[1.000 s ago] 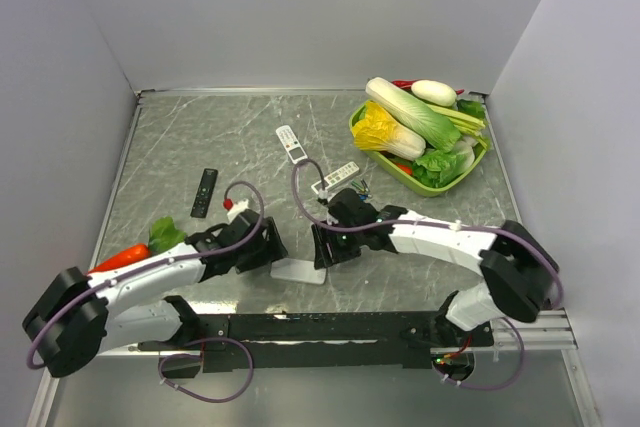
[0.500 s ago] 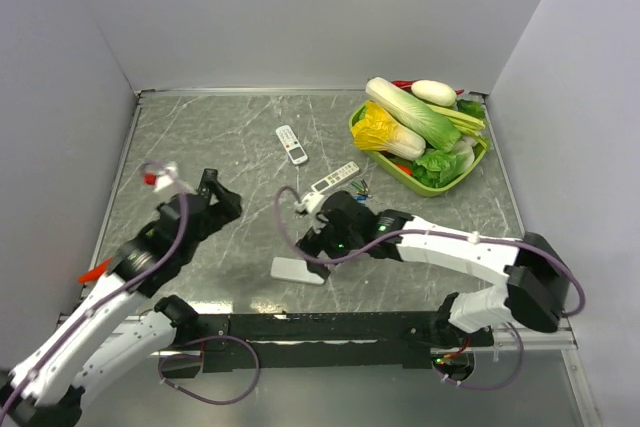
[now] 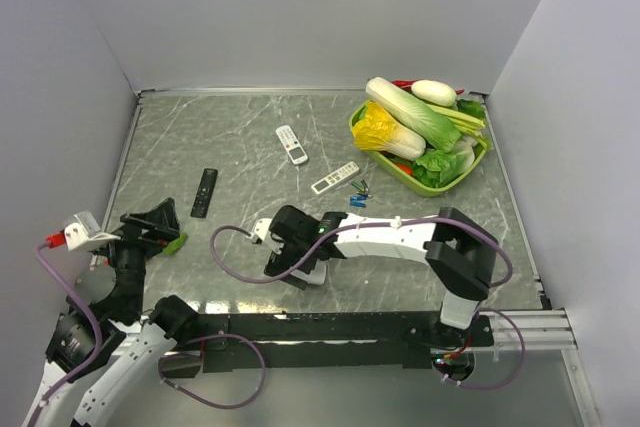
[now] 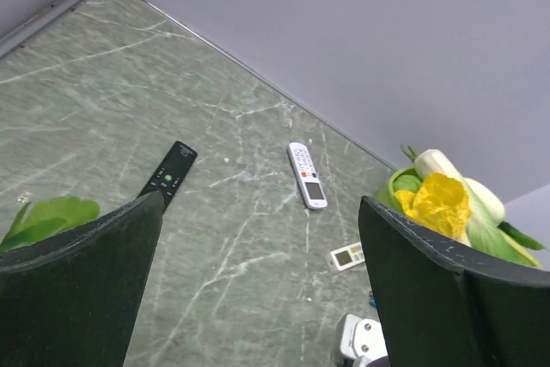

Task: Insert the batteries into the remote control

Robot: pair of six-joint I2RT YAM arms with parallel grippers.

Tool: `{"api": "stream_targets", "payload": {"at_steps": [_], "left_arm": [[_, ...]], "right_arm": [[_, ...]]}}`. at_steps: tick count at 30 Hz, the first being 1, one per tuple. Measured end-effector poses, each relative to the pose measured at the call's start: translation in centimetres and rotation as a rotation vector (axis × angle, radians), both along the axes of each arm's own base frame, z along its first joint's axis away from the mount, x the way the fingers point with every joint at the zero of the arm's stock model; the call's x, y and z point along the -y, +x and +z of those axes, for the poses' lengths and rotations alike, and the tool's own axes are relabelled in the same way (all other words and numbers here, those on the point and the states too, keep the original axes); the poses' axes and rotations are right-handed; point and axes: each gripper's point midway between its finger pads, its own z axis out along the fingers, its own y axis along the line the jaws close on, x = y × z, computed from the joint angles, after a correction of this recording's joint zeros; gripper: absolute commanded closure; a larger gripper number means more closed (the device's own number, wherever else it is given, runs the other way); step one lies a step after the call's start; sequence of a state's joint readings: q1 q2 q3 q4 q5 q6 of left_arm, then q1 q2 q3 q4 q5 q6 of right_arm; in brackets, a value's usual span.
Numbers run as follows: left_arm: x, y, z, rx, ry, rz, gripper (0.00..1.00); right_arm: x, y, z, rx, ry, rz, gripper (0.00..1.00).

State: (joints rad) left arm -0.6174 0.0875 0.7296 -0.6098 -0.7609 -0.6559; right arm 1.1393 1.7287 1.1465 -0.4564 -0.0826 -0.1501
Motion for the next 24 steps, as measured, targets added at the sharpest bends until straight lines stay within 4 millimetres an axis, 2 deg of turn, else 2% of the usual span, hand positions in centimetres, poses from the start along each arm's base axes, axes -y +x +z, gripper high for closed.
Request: {"api": "stream_targets", "payload": {"at_steps": [8, 12, 17, 19, 22, 24], "left_arm": [[-0.3, 0.2, -1.0, -0.019, 0.051, 0.019, 0.01], [0.0, 0.7, -1.4, -0.049, 0.08, 0.02, 0.0], [0.1, 0.9, -1.6, -0.062, 0.096, 0.022, 0.01], [0.0, 0.9, -1.6, -0.062, 0.098, 0.024, 0.01], [0.0, 0.9, -1.6, -0.062, 0.098, 0.024, 0.01], [0.0, 0.9, -1.6, -0.062, 0.098, 0.024, 0.01]], "right_arm": [[0.3, -0.9, -3.5, -0.038, -0.11, 0.034, 0.03], [0.1, -0.6, -3.5, -0.029, -0.115, 0.031, 0.08], [-0.2, -0.6, -3.7, -0.037, -0.122, 0.02, 0.3], [-0.2, -0.6, -3.7, -0.037, -0.121, 0.018, 0.36], [-0.3, -0.5, -3.7, -0.037, -0.122, 0.014, 0.52], [-0.3, -0.5, -3.7, -0.04, -0.121, 0.013, 0.57]]}}
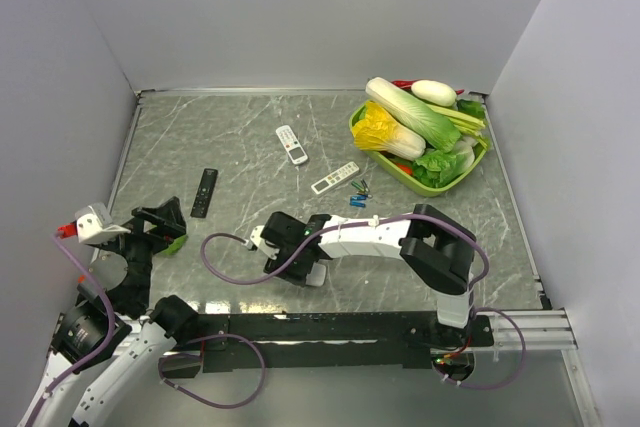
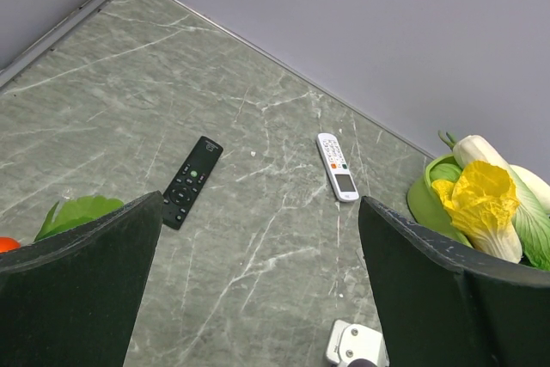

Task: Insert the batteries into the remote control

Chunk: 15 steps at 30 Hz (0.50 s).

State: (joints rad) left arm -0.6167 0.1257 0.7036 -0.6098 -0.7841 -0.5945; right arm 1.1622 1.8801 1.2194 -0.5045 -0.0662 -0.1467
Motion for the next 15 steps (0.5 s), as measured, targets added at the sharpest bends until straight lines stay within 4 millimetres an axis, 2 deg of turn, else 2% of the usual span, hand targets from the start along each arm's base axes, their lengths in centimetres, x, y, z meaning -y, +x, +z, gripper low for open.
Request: {"api": "stream_targets", "payload": {"at_steps": [1, 5, 9, 13, 15], "left_arm": [[0.0, 0.0, 0.0, 0.0, 0.0, 0.0, 0.01], [0.0, 0.0, 0.0, 0.0, 0.0, 0.001, 0.01], [-0.1, 0.0, 0.0, 0.0, 0.0, 0.003, 0.01], [-0.1, 0.0, 0.0, 0.0, 0.0, 0.008, 0.01], [-0.2, 0.0, 0.0, 0.0, 0.0, 0.01, 0.01]], "right_arm": [[0.0, 0.0, 0.0, -0.001, 0.0, -0.001, 0.61], [0.1, 0.3, 0.1, -0.008, 0.004, -0.027, 0.66], [0.5, 0.8, 0.4, -0.023, 0.016, -0.086, 0.77], [2.1, 2.5, 1.5, -0.03, 0.042, -0.211, 0.87], [3.0, 3.8, 2.5, -0.022, 0.067, -0.289, 0.87]]}}
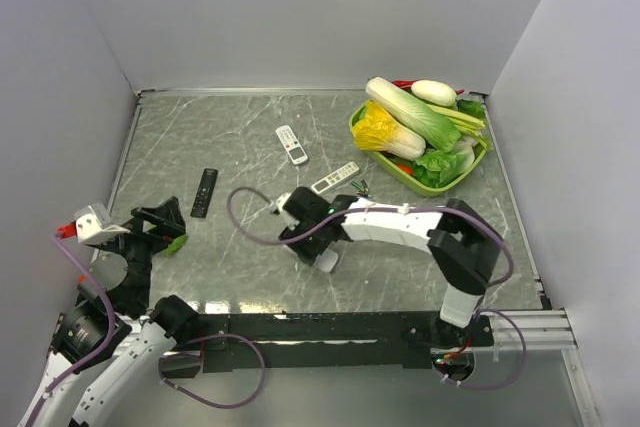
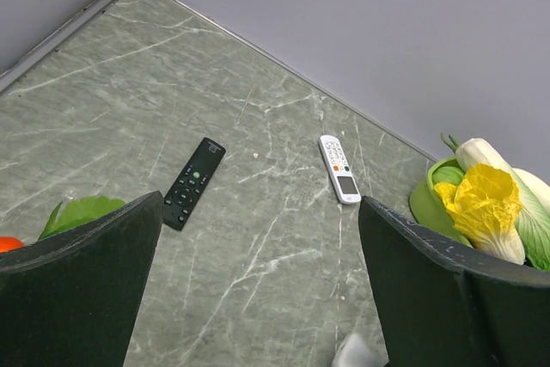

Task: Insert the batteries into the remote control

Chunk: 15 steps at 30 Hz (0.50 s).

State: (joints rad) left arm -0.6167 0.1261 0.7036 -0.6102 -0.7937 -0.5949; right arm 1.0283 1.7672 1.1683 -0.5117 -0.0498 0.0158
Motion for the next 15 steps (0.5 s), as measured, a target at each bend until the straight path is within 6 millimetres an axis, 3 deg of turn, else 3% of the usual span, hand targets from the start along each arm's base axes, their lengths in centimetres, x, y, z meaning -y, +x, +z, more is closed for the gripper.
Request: {"api": "stream_targets", "payload": {"at_steps": [6, 15], "left_arm": [[-0.2, 0.0, 0.0, 0.0, 0.0, 0.009, 0.01], [-0.3, 0.0, 0.0, 0.0, 0.0, 0.016, 0.01]], "right_arm": [[4.0, 3.7, 3.2, 0.05, 0.067, -0.269, 0.87], [15.7, 6.9, 4.6, 0.081, 0.09, -0.772, 0.87]]}}
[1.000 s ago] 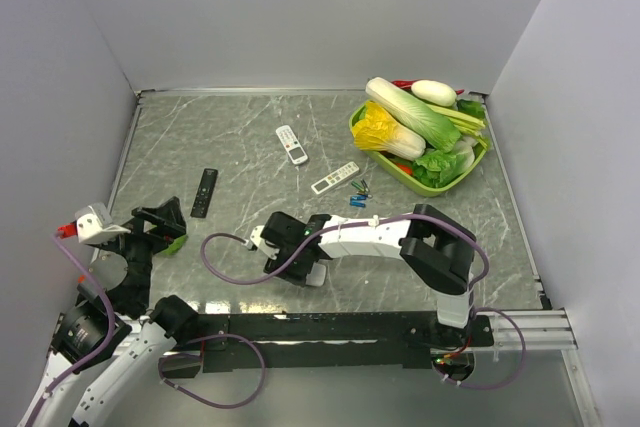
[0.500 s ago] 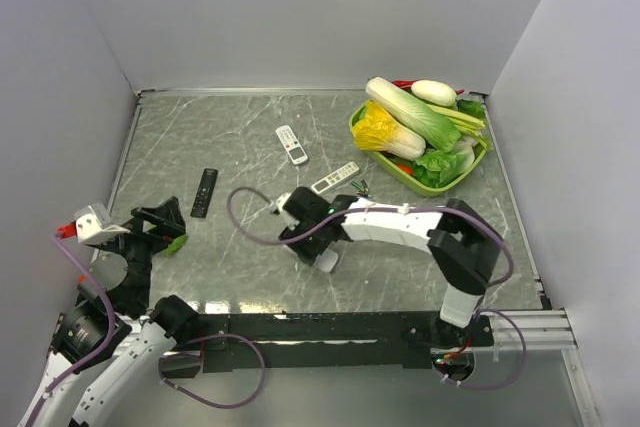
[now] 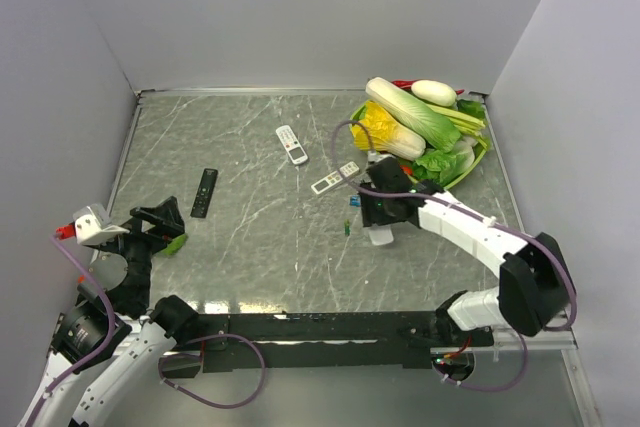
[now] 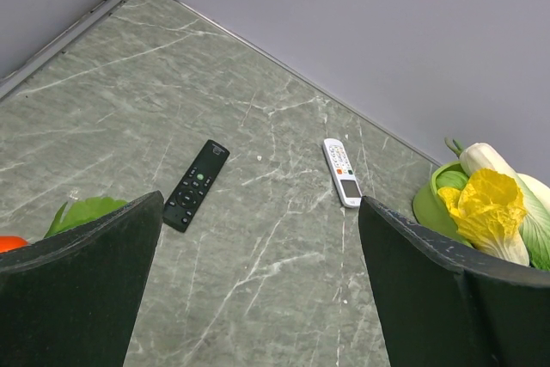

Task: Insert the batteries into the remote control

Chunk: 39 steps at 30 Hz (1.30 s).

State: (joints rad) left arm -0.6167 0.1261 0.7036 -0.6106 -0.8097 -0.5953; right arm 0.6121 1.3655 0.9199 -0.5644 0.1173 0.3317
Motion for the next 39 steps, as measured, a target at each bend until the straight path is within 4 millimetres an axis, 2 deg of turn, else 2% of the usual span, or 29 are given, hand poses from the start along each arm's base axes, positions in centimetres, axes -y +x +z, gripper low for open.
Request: {"api": "stream_targets", "payload": {"at_steps": [8, 10, 15, 18, 20, 21, 22, 25, 29, 31, 39], "left_arm": [[0.0, 0.0, 0.0, 0.0, -0.001, 0.0, 0.01], [0.0, 0.0, 0.0, 0.0, 0.0, 0.0, 0.01], [0.0, 0.0, 0.0, -0.001, 0.0, 0.0, 0.01], [0.0, 0.0, 0.0, -0.002, 0.0, 0.0, 0.01], [0.0, 0.0, -0.1, -0.003, -0.001, 0.0, 0.01], [0.0, 0.0, -0.1, -0.003, 0.0, 0.0, 0.01], [0.0, 0.0, -0.1, -0.004, 0.0, 0.0, 0.01], [0.0, 0.0, -0.1, -0.005, 0.0, 0.0, 0.01], [0.0, 0.0, -0.1, -0.005, -0.004, 0.001, 0.01], [0.0, 0.0, -0.1, -0.005, -0.005, 0.001, 0.01], [0.1, 0.1, -0.2, -0.006, -0.018, 0.001, 0.01]], "right_arm": [[8.0, 0.2, -2.0, -0.05, -0.009, -0.315, 0.87], [10.0, 0.0, -2.9, -0.071, -0.017, -0.389, 0.84], [12.9, -0.5, -4.3, -0.119, -0.005, -0.508, 0.83], [13.6, -0.2, -4.7, -0.139, 0.021, -0.541, 0.82], [13.8, -0.1, -4.9, -0.147, 0.035, -0.553, 0.72], [13.9, -0.1, -5.0, -0.153, 0.041, -0.554, 0.64], [13.9, 0.0, -5.1, -0.159, 0.046, -0.552, 0.61], [13.6, -0.2, -5.7, -0.187, 0.053, -0.54, 0.59], [13.0, -0.7, -6.6, -0.225, 0.08, -0.518, 0.45], [12.8, -0.9, -6.8, -0.238, 0.09, -0.511, 0.34], [12.3, -0.7, -6.5, -0.219, 0.122, -0.482, 0.08]]}}
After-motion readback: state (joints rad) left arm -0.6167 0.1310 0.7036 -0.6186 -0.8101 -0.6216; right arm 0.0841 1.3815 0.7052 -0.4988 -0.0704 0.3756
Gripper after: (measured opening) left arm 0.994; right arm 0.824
